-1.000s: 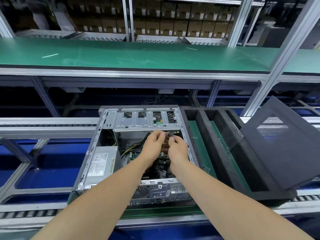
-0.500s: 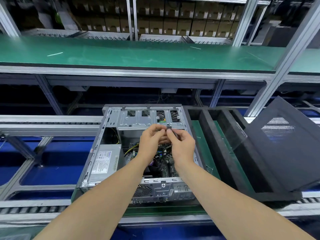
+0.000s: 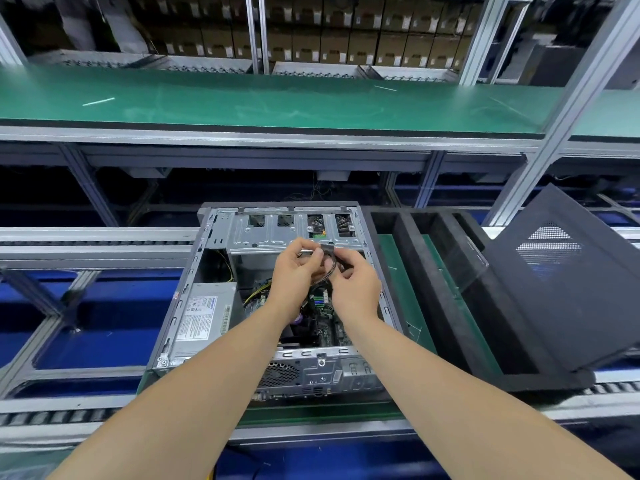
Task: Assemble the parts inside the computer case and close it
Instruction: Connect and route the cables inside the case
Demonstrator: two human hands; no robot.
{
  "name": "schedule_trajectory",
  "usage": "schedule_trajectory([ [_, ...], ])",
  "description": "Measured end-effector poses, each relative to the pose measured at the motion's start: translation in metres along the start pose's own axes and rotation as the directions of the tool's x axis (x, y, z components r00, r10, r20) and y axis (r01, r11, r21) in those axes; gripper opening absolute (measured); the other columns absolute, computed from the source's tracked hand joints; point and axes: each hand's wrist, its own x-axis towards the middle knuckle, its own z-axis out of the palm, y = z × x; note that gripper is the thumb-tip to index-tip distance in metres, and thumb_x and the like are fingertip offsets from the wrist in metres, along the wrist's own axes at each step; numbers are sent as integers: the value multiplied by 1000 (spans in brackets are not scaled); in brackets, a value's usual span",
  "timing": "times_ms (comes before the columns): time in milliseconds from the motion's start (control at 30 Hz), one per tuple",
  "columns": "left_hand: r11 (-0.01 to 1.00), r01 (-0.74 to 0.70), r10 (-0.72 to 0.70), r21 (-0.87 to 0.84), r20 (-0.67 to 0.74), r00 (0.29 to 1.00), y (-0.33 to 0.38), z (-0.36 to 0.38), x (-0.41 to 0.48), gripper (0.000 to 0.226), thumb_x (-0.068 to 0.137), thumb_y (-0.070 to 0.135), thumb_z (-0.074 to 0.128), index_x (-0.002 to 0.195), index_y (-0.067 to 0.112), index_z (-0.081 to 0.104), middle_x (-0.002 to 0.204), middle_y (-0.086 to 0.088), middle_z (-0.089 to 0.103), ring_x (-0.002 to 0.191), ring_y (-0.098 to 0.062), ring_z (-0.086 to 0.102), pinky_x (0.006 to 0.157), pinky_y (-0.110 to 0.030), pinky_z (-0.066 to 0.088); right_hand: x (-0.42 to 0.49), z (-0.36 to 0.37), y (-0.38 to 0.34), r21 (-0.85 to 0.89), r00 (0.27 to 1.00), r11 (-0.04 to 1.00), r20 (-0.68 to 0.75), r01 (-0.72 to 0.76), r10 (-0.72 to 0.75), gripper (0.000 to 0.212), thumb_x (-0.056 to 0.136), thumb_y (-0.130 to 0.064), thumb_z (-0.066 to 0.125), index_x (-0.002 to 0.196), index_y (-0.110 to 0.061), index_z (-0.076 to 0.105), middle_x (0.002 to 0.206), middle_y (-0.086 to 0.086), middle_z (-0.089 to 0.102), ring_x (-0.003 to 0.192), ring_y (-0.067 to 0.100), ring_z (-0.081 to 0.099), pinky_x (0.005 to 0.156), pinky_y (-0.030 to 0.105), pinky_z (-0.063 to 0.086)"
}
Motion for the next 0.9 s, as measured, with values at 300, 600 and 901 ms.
schedule_trajectory([
  [300, 984, 151, -152, 96, 2, 988, -11, -2, 4, 10, 94, 6, 67, 85, 8, 70, 76, -6, 71, 67, -18, 67, 62, -28, 57, -1, 7, 10, -234, 970, 944, 12, -232, 241, 21, 107, -32, 54, 113, -23, 72, 105, -1, 72, 89, 19, 62, 68, 30, 43],
  [600, 954, 254, -265, 161, 53, 963, -13, 23, 2, 11, 88, 17, 65, 85, 14, 75, 65, -3, 65, 53, -15, 58, 50, -24, 47, 6, 11, 9, 528, 775, 614, 145, -586, 615, 14, 108, -29, 56, 116, -21, 63, 86, 6, 71, 64, 15, 63, 53, 26, 51],
  [901, 910, 183, -214, 371, 43, 976, -21, 27, 5, 48, 79, 61, 75, 80, 15, 64, 63, 4, 64, 61, -17, 57, 60, -32, 45, 12, 16, 6, 656, 694, 492, 68, -572, 717, 9, 102, -19, 64, 110, -20, 69, 80, 5, 67, 69, 20, 62, 59, 32, 50],
])
